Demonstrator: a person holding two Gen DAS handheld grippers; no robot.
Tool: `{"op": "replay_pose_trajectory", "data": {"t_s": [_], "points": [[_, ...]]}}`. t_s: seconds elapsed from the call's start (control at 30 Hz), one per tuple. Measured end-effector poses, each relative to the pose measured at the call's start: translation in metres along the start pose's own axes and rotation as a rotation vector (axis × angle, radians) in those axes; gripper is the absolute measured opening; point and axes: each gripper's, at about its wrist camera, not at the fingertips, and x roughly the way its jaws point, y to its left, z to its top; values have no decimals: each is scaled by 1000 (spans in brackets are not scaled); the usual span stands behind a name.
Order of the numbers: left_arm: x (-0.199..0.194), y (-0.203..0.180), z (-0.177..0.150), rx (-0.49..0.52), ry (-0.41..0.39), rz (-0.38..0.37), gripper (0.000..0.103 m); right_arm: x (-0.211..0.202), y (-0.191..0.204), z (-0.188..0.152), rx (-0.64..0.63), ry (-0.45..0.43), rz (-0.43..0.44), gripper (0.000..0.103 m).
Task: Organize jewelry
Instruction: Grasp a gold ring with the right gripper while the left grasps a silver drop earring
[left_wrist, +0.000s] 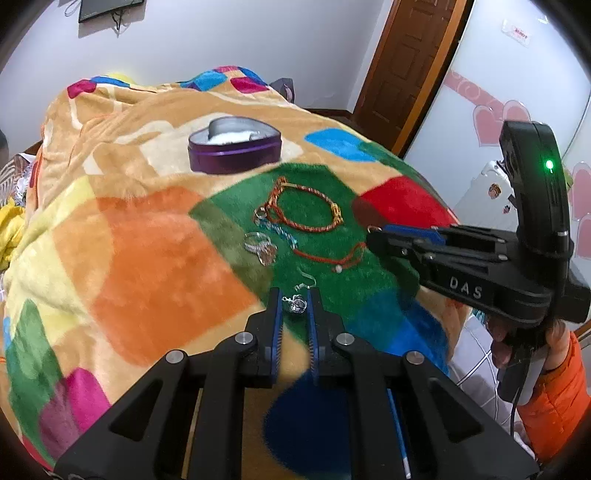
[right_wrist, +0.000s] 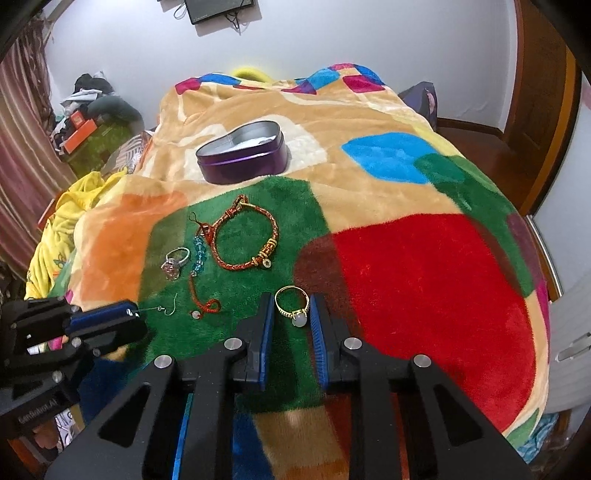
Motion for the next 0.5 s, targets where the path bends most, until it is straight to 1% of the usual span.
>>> {"op": "replay_pose_trajectory", "data": {"t_s": [0.17, 0.5], "points": [[-10, 3, 11, -3, -39, 13, 11, -8, 4, 6, -3, -22, 8, 18], [-29, 10, 42, 4, -129, 42, 11, -29, 11, 29, -25, -110, 11, 18]]}}
